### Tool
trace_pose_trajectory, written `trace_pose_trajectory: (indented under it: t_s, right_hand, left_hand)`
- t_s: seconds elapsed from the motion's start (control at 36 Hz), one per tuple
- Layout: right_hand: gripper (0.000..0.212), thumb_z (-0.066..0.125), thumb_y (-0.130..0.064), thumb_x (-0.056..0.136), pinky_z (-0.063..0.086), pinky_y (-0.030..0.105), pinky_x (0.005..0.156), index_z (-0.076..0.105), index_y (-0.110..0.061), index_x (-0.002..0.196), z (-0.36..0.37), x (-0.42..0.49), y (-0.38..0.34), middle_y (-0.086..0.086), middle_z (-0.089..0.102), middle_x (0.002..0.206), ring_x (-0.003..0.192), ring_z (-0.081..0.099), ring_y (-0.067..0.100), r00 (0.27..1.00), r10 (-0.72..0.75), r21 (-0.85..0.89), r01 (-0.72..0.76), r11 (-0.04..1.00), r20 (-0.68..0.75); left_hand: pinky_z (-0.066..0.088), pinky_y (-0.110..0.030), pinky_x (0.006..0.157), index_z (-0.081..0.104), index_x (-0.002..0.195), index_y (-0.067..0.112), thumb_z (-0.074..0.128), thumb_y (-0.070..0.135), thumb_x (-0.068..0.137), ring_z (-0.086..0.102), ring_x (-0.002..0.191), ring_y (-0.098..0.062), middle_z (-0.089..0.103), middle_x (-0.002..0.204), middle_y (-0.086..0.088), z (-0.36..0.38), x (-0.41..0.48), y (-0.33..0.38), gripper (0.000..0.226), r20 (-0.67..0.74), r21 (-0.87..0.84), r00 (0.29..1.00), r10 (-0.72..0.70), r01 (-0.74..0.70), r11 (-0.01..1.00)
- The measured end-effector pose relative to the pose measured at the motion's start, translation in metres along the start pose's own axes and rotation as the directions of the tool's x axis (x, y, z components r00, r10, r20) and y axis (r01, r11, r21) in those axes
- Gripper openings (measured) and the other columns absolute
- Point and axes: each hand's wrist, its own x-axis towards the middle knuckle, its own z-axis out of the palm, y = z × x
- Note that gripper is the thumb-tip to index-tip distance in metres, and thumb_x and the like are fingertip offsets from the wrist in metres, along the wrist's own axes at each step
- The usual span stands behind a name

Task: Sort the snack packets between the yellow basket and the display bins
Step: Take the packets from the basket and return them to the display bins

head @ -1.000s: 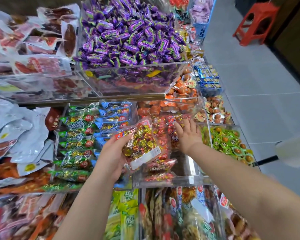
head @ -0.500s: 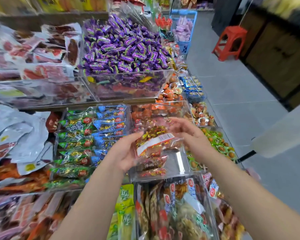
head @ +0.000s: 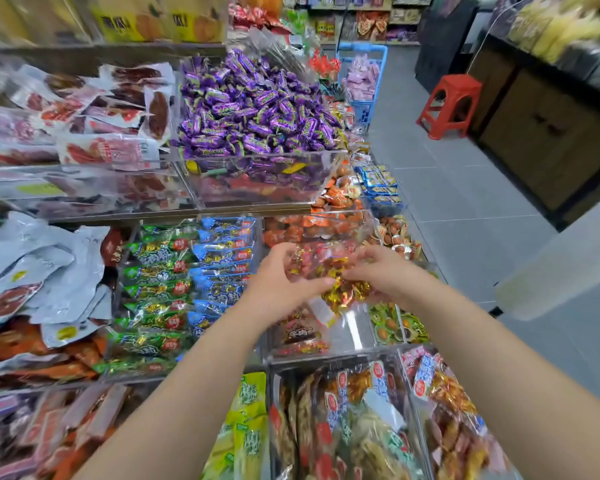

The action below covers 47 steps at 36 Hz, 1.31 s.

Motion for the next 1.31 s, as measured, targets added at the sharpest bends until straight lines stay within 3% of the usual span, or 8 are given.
trace_pose_trajectory:
  t_s: [0.11, 0.28, 0.47, 0.61, 0.86, 0.97, 1.14, 1.31]
  right_hand:
    - [0.037, 0.062, -0.004, 0.086, 0.058, 0.034, 0.056, 0.042, -0.008, 0.118, -0.001, 0.003, -0.002, 0.015, 0.063, 0.104, 0.077, 0.069, 0.025, 0.99, 0.128, 0.423, -0.14, 0.895, 0.056]
    - [0.017, 0.055, -0.019, 0.093, 0.056, 0.026, 0.05, 0.054, -0.005, 0.103, -0.005, -0.008, 0.0, 0.015, 0.07, 0.082, 0.074, 0.071, 0.026, 0.937, 0.12, 0.574, -0.299, 0.762, 0.328]
    - [0.029, 0.06, -0.063, 0.07, 0.039, 0.025, 0.084, 0.055, -0.047, 0.094, -0.02, 0.001, 0.022, -0.005, 0.05, 0.102, 0.093, 0.046, 0.01, 0.941, -0.317, -0.244, 0.281, 0.928, -0.123]
    - [0.052, 0.081, -0.04, 0.066, 0.04, 0.013, 0.091, 0.059, -0.034, 0.114, -0.017, 0.006, 0.011, -0.019, 0.052, 0.112, 0.1, 0.054, -0.004, 0.904, -0.393, -0.344, 0.428, 0.836, 0.17]
    - [0.045, 0.071, -0.037, 0.075, 0.04, 0.027, 0.064, 0.054, -0.019, 0.112, -0.019, 0.058, 0.015, 0.004, 0.063, 0.108, 0.096, 0.059, 0.025, 0.965, -0.263, -0.833, 0.139, 0.535, -0.008]
    - [0.061, 0.07, -0.031, 0.078, 0.052, 0.033, 0.082, 0.048, -0.021, 0.134, 0.0, 0.082, 0.025, 0.002, 0.06, 0.119, 0.104, 0.059, 0.022, 0.989, -0.065, -0.925, 0.15, 0.35, 0.135]
    - [0.031, 0.059, -0.014, 0.087, 0.048, 0.035, 0.082, 0.056, -0.017, 0.118, 0.035, 0.11, 0.053, 0.005, 0.061, 0.116, 0.106, 0.058, 0.025, 0.985, -0.082, -0.979, 0.159, 0.124, 0.15]
    - [0.079, 0.057, -0.014, 0.084, 0.018, 0.045, 0.115, 0.011, -0.018, 0.148, 0.048, 0.128, 0.088, 0.013, 0.025, 0.148, 0.138, 0.022, 0.031, 0.928, -0.319, -0.979, 0.202, 0.004, 0.191]
  left_hand:
    - [0.026, -0.034, 0.111, 0.024, 0.148, 0.038, 0.075, 0.066, 0.06, 0.021, 0.14, -0.013, 0.017, 0.152, 0.014, 0.013, -0.018, -0.002, 0.105, 0.219, 0.323, 0.967, 0.126, -0.194, 0.926]
    - [0.033, -0.014, 0.09, 0.049, 0.137, 0.035, 0.059, 0.035, 0.092, 0.051, 0.116, -0.006, 0.053, 0.136, 0.01, 0.017, -0.009, -0.009, 0.045, -0.007, 0.339, 0.95, 0.313, -0.292, 0.894]
    - [0.058, -0.024, 0.066, 0.055, 0.126, 0.025, 0.056, 0.035, 0.095, 0.072, 0.075, -0.011, 0.069, 0.103, 0.005, 0.001, 0.008, -0.009, 0.033, 0.253, -0.152, 0.967, 0.026, 0.013, 0.988]
    - [0.056, -0.025, 0.052, 0.059, 0.113, 0.031, 0.055, 0.033, 0.095, 0.073, 0.077, -0.015, 0.071, 0.097, 0.005, 0.001, 0.011, -0.01, 0.018, 0.398, -0.225, 0.917, -0.022, 0.121, 0.967]
    - [0.021, -0.045, 0.115, 0.031, 0.147, 0.021, 0.057, 0.063, 0.082, 0.019, 0.144, -0.026, 0.032, 0.153, -0.005, -0.012, 0.039, -0.047, 0.082, -0.189, 0.673, 0.967, 0.171, 0.001, 0.739]
    - [-0.007, -0.057, 0.114, -0.012, 0.151, 0.016, 0.056, 0.068, 0.077, -0.019, 0.145, -0.036, -0.013, 0.16, -0.015, -0.005, 0.049, -0.07, 0.113, -0.204, 0.75, 0.978, -0.037, 0.181, 0.636]
    - [-0.008, -0.055, 0.115, -0.012, 0.151, 0.014, 0.055, 0.051, 0.083, -0.013, 0.146, -0.037, -0.007, 0.16, -0.018, 0.003, 0.059, -0.084, 0.102, -0.281, 0.735, 0.959, -0.022, 0.23, 0.638]
    - [-0.005, -0.054, 0.116, -0.006, 0.153, 0.014, 0.05, 0.049, 0.082, -0.007, 0.147, -0.036, 0.0, 0.16, -0.017, 0.008, 0.06, -0.089, 0.097, -0.327, 0.756, 0.944, 0.033, 0.241, 0.608]
